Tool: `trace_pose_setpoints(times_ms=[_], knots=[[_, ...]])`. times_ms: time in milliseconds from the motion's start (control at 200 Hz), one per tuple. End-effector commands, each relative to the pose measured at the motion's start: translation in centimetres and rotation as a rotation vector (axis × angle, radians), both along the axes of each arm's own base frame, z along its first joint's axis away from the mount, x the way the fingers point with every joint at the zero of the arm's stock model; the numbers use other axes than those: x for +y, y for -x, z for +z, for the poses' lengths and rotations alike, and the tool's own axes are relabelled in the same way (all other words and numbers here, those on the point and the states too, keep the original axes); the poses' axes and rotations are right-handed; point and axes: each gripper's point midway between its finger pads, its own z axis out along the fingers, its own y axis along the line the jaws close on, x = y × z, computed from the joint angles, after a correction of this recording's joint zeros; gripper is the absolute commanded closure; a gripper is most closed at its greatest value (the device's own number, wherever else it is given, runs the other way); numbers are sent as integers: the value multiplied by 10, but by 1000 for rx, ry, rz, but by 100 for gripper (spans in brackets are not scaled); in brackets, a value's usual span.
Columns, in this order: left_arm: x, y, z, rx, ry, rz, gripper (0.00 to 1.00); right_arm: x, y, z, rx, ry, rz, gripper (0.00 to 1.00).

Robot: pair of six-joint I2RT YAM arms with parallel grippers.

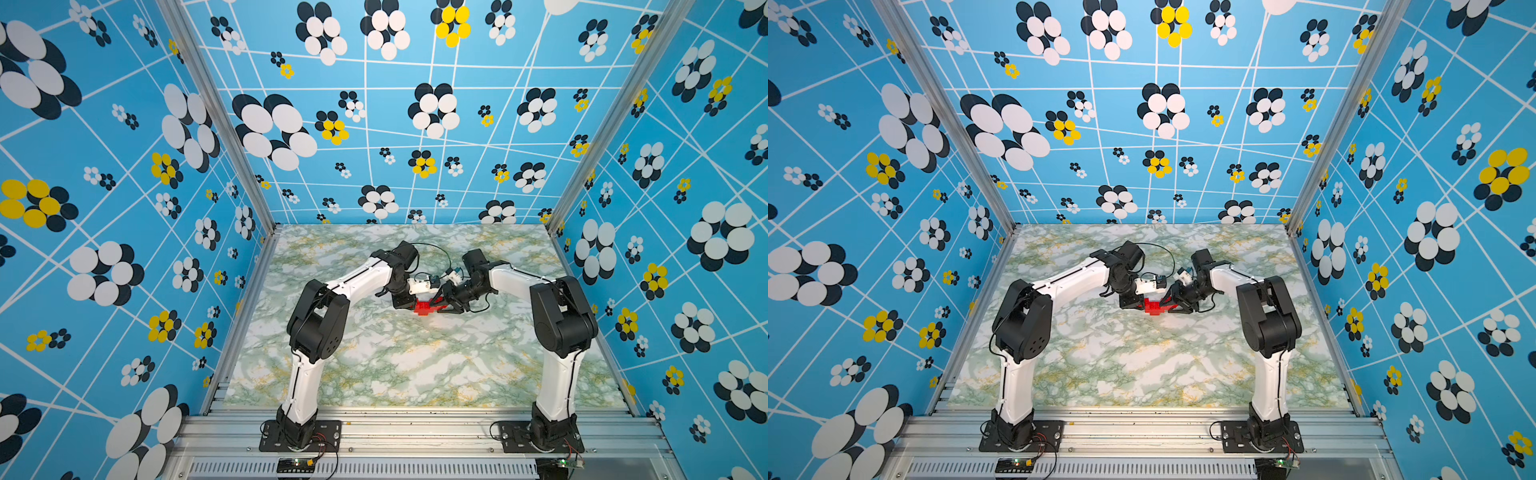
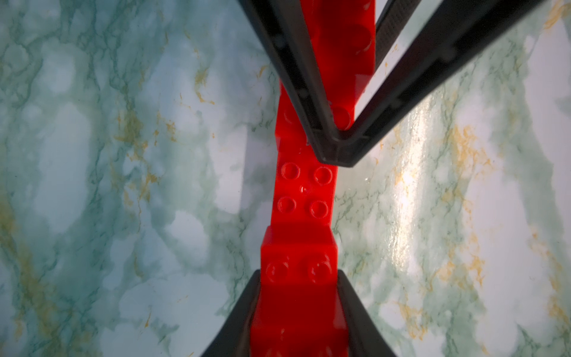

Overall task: Assemble the letter v with lego
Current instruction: Assemble the lego brick with the lego brick.

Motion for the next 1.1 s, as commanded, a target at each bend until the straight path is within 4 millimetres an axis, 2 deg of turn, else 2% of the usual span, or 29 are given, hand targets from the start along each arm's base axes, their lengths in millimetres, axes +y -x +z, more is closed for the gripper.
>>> trace_pose_setpoints(times_ms=[0,70,1094], knots=[[1,3,12,-13,13,-9,90,-4,3,-4,7,50,18,56],[0,3,11,-10,15,-8,90,-5,4,-5,8,72,25,59],[2,10,13,10,13,-28,90,-11,10,-18,7,232,66,60]])
